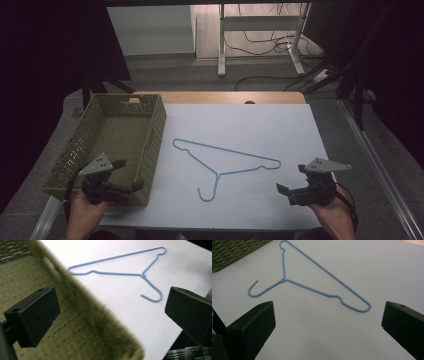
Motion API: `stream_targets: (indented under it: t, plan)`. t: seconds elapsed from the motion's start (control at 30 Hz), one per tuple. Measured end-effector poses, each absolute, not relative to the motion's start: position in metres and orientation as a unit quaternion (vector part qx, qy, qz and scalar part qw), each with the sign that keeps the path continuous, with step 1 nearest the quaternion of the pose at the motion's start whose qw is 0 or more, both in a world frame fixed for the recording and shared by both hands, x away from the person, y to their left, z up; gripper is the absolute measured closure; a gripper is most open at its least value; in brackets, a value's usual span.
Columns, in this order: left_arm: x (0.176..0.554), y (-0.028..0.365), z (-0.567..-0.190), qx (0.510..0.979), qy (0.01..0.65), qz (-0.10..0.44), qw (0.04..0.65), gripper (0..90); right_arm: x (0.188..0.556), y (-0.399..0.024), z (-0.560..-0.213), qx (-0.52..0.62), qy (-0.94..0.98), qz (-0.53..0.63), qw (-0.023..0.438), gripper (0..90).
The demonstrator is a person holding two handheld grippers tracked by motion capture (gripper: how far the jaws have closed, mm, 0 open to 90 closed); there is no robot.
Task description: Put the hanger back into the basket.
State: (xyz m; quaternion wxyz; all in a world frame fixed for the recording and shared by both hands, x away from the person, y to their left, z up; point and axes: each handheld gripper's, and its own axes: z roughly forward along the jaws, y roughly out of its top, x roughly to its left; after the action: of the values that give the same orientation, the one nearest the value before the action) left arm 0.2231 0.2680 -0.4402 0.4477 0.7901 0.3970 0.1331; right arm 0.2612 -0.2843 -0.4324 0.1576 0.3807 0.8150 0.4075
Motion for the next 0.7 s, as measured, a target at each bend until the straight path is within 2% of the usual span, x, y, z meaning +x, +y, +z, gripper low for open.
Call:
stream_targets:
  t: [0.3,0.7]
  plan:
    - [0.228,0.236,-0.429,0.803,0.364,0.113,0.459,0.0,0.268,-0.275,-0.423,0.374,0.813,0.423,0.141,0.0]
    - [0.243,0.190,-0.426,0.829,0.320,0.112,0.445,0.0,0.277,-0.257,-0.425,0.360,0.831,0.401,0.135,0.0]
